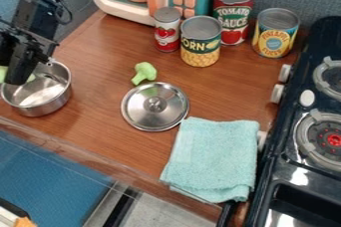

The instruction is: Moved the green spoon from the right side of the silver lid to the left side

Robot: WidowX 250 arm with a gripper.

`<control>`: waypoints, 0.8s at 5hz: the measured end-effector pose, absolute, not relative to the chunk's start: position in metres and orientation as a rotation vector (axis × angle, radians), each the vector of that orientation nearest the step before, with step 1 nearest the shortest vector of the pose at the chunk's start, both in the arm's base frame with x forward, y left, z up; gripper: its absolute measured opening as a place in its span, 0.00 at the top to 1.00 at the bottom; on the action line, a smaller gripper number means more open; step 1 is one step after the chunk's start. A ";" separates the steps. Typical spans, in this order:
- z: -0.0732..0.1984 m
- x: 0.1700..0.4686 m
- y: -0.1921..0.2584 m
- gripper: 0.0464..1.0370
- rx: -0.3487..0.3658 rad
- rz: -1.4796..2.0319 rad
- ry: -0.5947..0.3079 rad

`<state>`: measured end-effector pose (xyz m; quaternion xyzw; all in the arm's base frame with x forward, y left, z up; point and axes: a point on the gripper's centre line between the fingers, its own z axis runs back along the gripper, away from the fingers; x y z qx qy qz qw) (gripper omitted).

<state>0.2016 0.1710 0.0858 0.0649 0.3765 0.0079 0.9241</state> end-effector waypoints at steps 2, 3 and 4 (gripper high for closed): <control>0.071 0.212 0.173 0.65 0.150 -0.001 0.784; 0.064 0.216 0.172 0.65 0.150 -0.006 0.788; 0.064 0.218 0.170 0.65 0.149 -0.017 0.780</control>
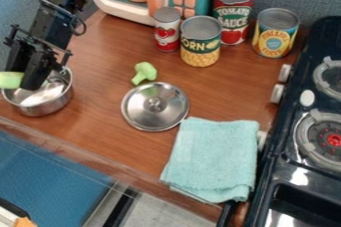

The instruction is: Moved the green spoon from the right side of the silver lid to the left side

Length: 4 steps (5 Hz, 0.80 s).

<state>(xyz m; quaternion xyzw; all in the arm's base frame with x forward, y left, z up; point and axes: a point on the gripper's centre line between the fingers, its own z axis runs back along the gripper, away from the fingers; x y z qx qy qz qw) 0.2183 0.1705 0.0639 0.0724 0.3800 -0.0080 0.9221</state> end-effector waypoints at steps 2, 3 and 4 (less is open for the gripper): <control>0.060 0.231 0.164 0.65 0.132 -0.054 0.752; 0.057 0.242 0.160 0.65 0.116 -0.062 0.727; 0.058 0.251 0.159 0.65 0.090 -0.059 0.722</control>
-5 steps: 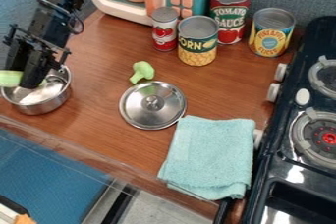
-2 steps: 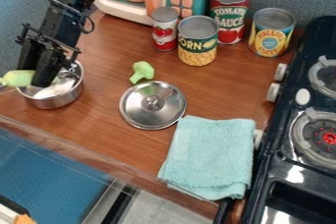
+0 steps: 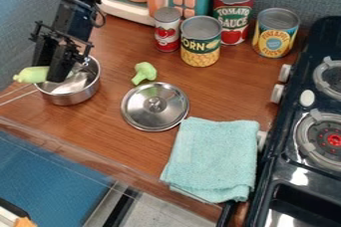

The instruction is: Moved the green spoon from the right side of the silver lid to the left side

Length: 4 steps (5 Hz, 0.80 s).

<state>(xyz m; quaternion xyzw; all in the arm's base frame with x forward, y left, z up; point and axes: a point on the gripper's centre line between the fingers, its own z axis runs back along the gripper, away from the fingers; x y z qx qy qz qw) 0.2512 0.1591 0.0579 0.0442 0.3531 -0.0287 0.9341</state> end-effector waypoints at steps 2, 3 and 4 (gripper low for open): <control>0.053 0.267 0.170 0.65 0.070 -0.025 0.718; 0.052 0.274 0.179 0.66 0.067 0.003 0.717; 0.052 0.280 0.182 0.66 0.067 0.008 0.714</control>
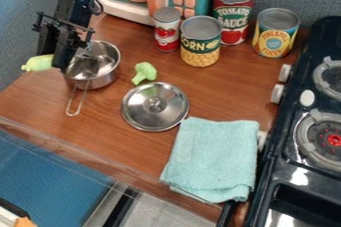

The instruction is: Moved the green spoon from the right side of the silver lid to the left side

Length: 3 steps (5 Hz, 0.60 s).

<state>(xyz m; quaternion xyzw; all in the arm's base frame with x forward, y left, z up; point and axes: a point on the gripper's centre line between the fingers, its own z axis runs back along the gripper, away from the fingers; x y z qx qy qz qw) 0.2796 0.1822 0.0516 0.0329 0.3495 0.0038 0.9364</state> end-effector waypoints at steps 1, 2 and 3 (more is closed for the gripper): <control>0.054 0.286 0.185 0.66 0.070 0.014 0.705; 0.055 0.291 0.188 0.66 0.077 0.023 0.696; 0.056 0.296 0.192 0.66 0.078 0.043 0.686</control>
